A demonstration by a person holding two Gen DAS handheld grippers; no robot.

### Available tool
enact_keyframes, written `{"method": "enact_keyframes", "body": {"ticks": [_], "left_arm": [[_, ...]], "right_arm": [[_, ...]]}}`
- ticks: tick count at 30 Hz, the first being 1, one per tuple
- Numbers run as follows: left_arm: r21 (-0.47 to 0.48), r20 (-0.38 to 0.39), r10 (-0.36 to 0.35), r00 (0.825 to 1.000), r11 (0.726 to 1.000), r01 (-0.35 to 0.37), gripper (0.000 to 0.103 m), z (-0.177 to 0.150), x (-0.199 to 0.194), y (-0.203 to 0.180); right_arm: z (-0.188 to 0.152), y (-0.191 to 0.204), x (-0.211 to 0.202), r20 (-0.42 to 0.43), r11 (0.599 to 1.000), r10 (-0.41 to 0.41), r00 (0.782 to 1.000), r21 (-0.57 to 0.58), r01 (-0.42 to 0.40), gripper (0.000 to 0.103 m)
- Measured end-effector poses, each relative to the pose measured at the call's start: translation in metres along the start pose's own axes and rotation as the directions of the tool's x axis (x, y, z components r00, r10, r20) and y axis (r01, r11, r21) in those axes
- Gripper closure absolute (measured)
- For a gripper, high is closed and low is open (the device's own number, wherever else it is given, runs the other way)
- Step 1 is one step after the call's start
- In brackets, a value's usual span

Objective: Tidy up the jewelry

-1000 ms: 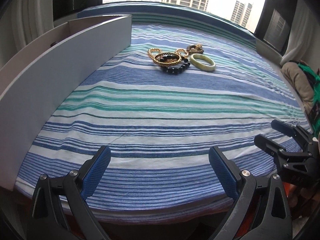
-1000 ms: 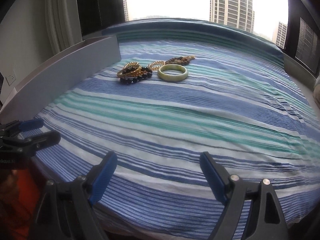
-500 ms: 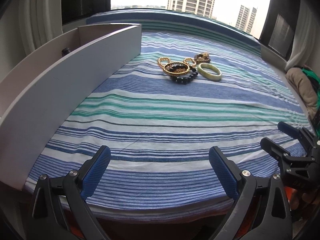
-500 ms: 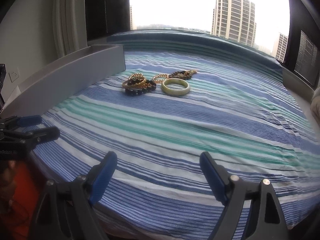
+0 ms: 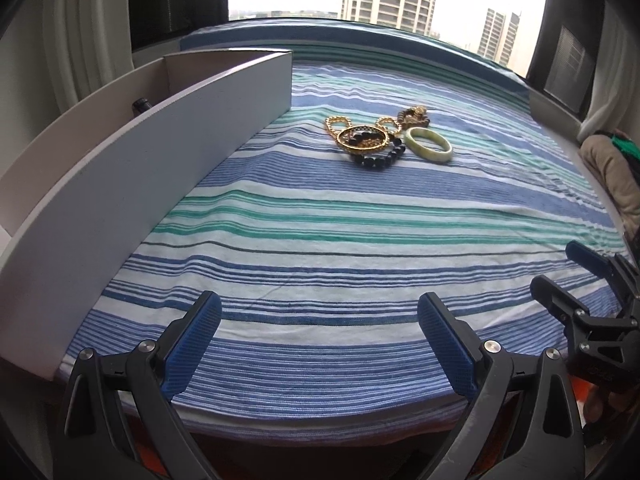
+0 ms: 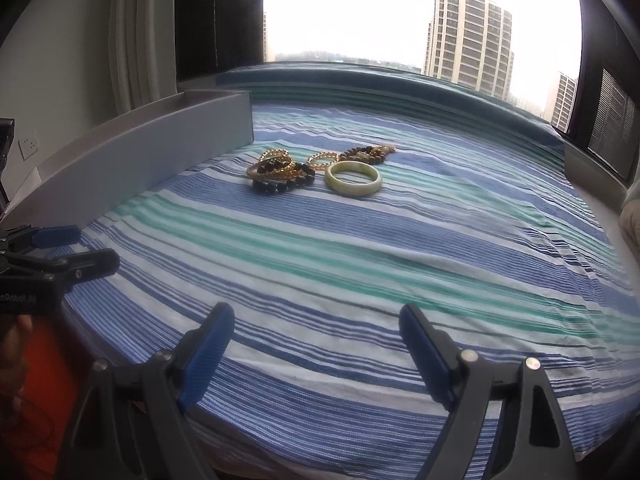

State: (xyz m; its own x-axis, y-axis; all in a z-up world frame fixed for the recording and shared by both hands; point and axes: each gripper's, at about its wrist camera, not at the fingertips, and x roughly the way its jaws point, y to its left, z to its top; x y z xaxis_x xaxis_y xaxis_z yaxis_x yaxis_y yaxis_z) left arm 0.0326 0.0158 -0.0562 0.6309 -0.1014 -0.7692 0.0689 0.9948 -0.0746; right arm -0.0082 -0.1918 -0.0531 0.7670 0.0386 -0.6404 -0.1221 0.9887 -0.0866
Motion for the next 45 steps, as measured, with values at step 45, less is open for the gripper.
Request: {"method": "enact_keyframes", "body": {"ticks": [45], "left_arm": [[0.114,-0.058,-0.109,0.992,0.987,0.115,0.004,0.049,0.01,-0.012]], "right_arm": [[-0.012,-0.013,0.002,-0.009,0.998,0.034,0.999,0.048,-0.034,0.017]]}}
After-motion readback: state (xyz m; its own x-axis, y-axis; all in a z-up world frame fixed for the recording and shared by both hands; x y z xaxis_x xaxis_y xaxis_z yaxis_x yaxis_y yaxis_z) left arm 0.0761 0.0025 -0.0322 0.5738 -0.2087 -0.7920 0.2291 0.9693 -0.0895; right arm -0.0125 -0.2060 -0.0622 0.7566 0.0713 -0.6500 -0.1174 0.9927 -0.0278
